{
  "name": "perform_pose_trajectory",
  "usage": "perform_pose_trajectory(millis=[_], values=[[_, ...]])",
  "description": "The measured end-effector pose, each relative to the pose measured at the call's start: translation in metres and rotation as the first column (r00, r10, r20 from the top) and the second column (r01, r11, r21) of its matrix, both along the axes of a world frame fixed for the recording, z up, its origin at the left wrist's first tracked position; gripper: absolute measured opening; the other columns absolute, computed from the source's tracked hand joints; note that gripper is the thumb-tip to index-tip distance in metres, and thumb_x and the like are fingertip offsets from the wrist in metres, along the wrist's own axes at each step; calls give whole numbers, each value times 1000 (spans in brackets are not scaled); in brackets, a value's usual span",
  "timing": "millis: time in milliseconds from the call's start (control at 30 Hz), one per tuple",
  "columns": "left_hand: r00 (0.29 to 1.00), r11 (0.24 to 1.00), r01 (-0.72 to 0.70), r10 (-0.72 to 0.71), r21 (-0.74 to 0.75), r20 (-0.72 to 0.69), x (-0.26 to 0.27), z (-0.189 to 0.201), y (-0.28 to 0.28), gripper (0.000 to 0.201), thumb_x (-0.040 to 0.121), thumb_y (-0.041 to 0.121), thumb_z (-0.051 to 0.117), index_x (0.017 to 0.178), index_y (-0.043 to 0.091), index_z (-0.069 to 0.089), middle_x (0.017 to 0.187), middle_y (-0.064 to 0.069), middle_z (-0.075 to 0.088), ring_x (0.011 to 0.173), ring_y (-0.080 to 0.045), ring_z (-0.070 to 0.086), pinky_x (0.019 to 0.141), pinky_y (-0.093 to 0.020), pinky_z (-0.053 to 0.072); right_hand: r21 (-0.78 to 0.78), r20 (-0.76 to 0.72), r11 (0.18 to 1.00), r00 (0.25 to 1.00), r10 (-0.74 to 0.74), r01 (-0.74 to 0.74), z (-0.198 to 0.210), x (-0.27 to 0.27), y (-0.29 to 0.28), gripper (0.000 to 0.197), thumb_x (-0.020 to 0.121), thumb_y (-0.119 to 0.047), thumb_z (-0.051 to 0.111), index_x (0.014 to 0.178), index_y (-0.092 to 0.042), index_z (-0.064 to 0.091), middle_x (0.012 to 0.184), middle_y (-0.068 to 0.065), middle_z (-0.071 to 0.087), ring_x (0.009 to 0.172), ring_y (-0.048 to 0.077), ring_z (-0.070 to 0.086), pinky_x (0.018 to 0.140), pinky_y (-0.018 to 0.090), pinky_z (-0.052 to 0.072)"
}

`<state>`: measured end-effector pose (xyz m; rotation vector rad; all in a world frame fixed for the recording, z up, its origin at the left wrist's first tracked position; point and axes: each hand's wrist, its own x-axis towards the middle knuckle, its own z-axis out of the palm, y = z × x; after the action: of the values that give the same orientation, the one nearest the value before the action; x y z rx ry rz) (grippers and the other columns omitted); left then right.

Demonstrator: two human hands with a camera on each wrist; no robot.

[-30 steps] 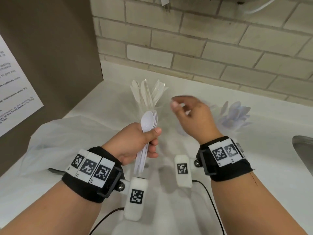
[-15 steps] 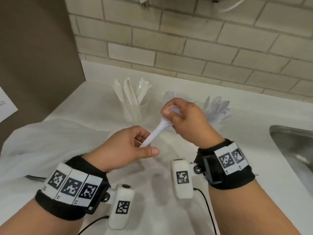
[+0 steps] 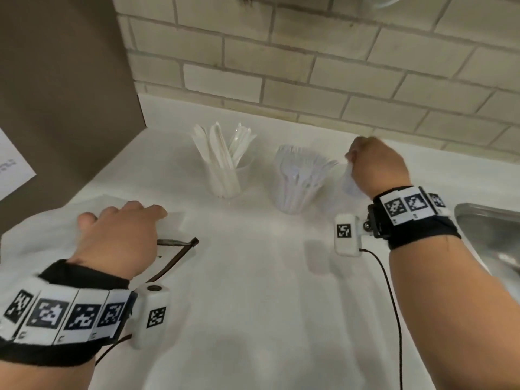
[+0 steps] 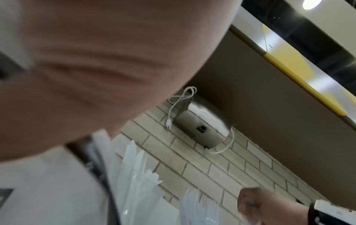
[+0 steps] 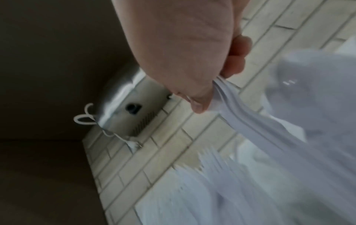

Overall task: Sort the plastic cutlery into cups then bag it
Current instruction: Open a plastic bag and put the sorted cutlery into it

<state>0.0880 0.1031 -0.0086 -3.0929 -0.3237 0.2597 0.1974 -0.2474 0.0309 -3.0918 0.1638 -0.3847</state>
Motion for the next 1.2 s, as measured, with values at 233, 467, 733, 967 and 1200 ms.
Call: perform_pose_trajectory(millis=[233,467,733,967,1200], values=[[977,982,120,-90,-148,191,9,-3,-6,48,88,10,42,113,48,56,97,14,58,92,-14,55,83,-37,23,-176,23,977,993,-115,118,-32,-1,5,35,95,-25,38,126,-14,49,124,12,51,118,35,41,97,50,29],[835,719,449,-127,-530,536,23,27,-39,30,90,11,52,111,31,62,101,7,59,84,-7,52,71,-19,36,537,149,655,824,547,-532,-17,-41,66,62,71,5,61,129,-17,53,118,0,50,101,11,53,78,4,39],[953,-156,296,116,-942,280,32,47,-43,22,96,5,49,108,15,66,109,-8,71,109,-24,64,102,-39,46,980,193,-131,840,506,-147,-32,-40,88,106,64,-41,83,149,-26,22,125,-1,62,116,13,58,94,26,48],[963,-246,155,254,-957,91,34,37,-30,33,101,9,42,128,-7,53,90,7,77,111,-32,60,85,-27,55,963,208,-205,967,149,-175,-19,-37,95,11,94,-15,56,99,-14,66,94,4,74,90,21,69,91,43,54],[977,-417,101,215,-903,10,35,23,-12,62,94,64,29,139,26,49,135,-6,60,124,-31,56,94,-54,46,970,231,-54,967,-104,-237,-13,-24,77,11,95,-22,54,90,-19,63,91,4,72,87,22,68,87,42,57]])
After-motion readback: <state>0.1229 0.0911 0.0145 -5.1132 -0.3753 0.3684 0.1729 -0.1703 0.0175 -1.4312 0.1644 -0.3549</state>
